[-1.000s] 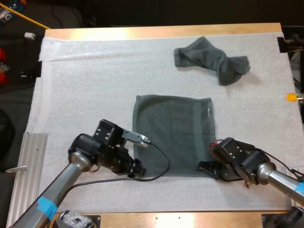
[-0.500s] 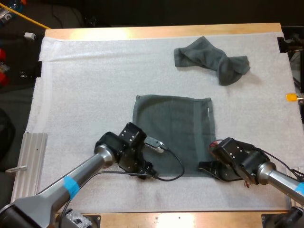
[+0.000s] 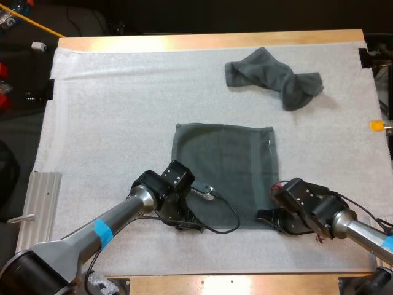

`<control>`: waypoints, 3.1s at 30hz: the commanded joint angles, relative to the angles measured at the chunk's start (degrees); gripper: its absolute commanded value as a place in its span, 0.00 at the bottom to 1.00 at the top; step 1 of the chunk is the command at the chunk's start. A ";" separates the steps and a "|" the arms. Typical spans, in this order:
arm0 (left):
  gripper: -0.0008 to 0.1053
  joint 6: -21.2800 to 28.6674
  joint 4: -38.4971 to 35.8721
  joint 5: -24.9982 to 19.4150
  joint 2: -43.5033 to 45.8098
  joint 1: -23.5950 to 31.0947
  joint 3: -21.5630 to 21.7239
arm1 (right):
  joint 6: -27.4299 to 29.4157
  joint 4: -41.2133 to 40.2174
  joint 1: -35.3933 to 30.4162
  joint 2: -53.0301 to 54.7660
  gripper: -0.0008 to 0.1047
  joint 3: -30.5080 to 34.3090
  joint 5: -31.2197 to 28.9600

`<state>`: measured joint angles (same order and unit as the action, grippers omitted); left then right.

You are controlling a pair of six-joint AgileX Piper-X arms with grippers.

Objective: Pick towel from pile, fold and stack

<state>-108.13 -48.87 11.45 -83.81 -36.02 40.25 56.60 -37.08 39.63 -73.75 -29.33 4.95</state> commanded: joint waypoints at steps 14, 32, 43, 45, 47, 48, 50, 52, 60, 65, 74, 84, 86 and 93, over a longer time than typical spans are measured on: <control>0.01 0.66 -0.40 -2.73 0.51 -0.29 0.07 | 3.48 -1.21 -0.09 0.97 0.01 -2.84 0.95; 0.01 6.59 -15.45 -2.71 16.93 -0.29 0.07 | 12.25 -17.68 0.05 10.01 0.01 -13.85 3.64; 0.01 8.10 -15.72 0.51 18.82 -0.24 0.66 | 9.69 -17.11 4.54 11.58 0.01 -13.83 6.43; 0.01 8.10 -13.21 3.37 18.40 0.12 1.45 | 7.24 -13.83 3.88 10.94 0.01 -13.83 6.21; 0.01 8.10 -10.84 3.79 17.69 0.76 2.35 | 4.94 -11.77 2.69 10.00 0.01 -13.83 6.88; 0.01 8.10 -9.61 3.79 17.03 1.29 3.00 | 4.28 -10.73 1.64 9.26 0.01 -13.83 7.45; 0.01 8.15 -7.90 3.85 15.14 2.73 4.39 | 3.27 -8.72 -0.57 7.79 0.01 -13.83 9.42; 0.01 8.81 -6.86 4.80 12.77 4.62 6.15 | 2.79 -7.14 -2.88 5.80 0.01 -13.83 11.74; 0.01 10.53 -5.18 9.78 -0.20 12.74 15.88 | 0.06 0.94 -11.41 -1.44 0.01 -13.83 16.55; 0.01 10.67 -4.90 10.37 -6.60 15.58 20.64 | -2.02 5.73 -14.42 -5.20 0.01 -13.83 17.64; 0.01 10.67 -3.77 10.37 -13.85 19.45 26.01 | -5.82 13.64 -17.08 -10.47 0.01 -13.83 16.62; 0.01 10.52 0.07 10.34 -15.95 20.01 26.00 | -8.48 16.66 -17.44 -11.41 0.01 -13.83 12.74; 0.01 10.52 0.69 10.24 -15.95 20.01 26.00 | -8.48 16.76 -17.44 -11.41 0.01 -13.83 11.99; 0.22 10.47 1.02 10.24 -15.95 20.01 26.00 | -8.48 19.15 -17.44 -11.41 0.39 -13.83 11.50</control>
<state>-97.83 -48.25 21.74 -99.90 -15.96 65.86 48.01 -19.00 22.49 -85.29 -42.72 16.84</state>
